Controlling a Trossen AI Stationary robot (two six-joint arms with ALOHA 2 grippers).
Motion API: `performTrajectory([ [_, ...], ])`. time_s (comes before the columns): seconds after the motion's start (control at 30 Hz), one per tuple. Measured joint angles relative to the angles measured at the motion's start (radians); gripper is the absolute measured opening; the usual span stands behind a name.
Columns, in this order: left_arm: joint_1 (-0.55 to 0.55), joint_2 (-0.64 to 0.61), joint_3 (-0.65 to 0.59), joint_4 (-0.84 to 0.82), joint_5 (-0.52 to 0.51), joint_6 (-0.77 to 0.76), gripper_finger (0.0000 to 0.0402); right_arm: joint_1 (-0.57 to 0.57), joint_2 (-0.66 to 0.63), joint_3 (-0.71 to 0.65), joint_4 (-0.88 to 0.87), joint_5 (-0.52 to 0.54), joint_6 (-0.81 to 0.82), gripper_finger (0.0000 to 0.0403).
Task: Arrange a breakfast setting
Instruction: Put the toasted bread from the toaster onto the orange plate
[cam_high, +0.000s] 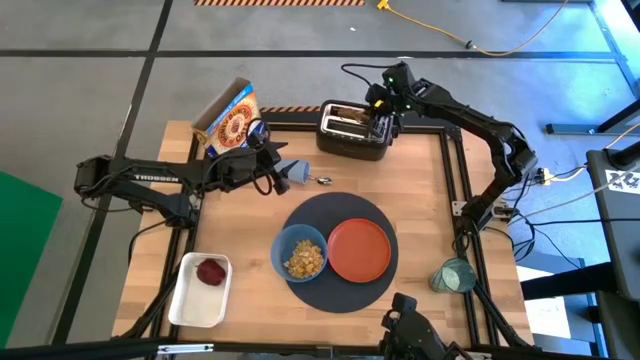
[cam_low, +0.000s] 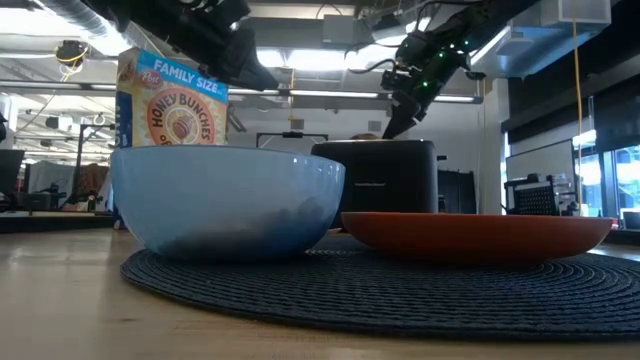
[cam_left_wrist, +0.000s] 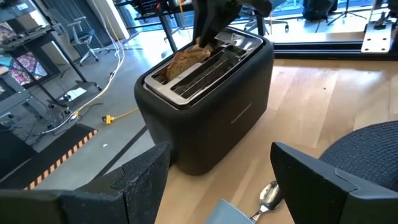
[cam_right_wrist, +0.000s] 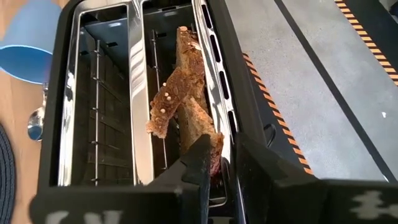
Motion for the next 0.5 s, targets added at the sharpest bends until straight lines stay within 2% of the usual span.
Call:
performTrajectory([
  [0.5,0.001,0.0,0.0,-0.006,0.0,-0.005,0.0275,-0.002,0.003,0.001,0.002,0.008,0.026,0.0071],
])
